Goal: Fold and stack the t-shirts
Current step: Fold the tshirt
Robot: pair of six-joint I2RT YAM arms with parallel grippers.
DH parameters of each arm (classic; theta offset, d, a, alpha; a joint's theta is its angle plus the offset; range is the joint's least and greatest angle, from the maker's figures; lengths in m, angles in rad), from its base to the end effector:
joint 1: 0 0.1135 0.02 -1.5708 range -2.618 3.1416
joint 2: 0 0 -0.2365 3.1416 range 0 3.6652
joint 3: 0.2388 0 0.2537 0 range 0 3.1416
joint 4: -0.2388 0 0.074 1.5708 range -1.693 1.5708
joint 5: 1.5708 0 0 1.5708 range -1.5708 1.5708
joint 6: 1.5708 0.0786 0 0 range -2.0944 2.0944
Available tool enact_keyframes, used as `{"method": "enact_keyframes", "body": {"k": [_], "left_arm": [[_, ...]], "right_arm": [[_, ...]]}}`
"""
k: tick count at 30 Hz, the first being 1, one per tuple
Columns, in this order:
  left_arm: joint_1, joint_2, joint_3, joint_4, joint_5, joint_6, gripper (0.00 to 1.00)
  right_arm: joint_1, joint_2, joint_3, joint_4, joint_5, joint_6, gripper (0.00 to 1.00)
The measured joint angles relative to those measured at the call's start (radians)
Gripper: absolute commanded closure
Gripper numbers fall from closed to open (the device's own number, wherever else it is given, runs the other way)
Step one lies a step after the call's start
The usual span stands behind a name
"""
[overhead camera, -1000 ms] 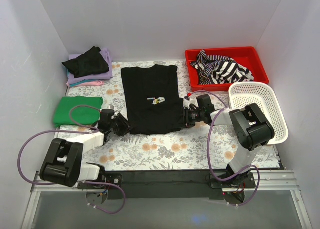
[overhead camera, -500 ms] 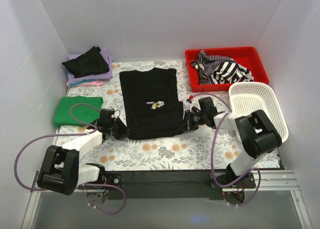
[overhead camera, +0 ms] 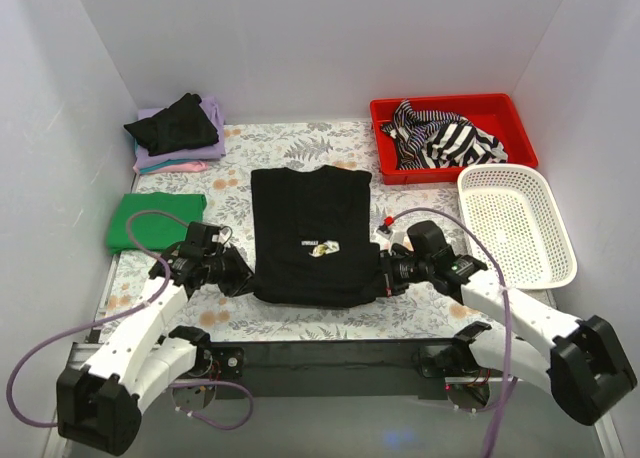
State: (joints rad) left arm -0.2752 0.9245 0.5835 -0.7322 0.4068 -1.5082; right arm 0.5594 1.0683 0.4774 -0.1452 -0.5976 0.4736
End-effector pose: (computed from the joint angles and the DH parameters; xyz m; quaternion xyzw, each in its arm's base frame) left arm 0.1838 -0.0842 0.1480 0.5082 -0.8032 0.3106 0.0009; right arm 0.1861 0.1687 0.1400 -0.1567 0.8677 0.4253 0.2040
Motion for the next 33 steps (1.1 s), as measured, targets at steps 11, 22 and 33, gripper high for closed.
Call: {"method": "enact_keyframes", "body": {"k": [11, 22, 33], "left_arm": [[-0.010, -0.247, 0.204, -0.323, 0.022, -0.052, 1.00], [-0.011, 0.103, 0.307, -0.153, -0.026, 0.011, 1.00], [-0.009, 0.384, 0.525, 0.038, -0.156, 0.067, 1.00]], "right_arm": [[0.229, -0.292, 0.031, -0.217, 0.134, 0.175, 0.99], [0.204, 0.014, 0.436, -0.306, 0.384, -0.027, 0.99], [0.028, 0.299, 0.532, -0.253, 0.351, -0.143, 0.99]]}}
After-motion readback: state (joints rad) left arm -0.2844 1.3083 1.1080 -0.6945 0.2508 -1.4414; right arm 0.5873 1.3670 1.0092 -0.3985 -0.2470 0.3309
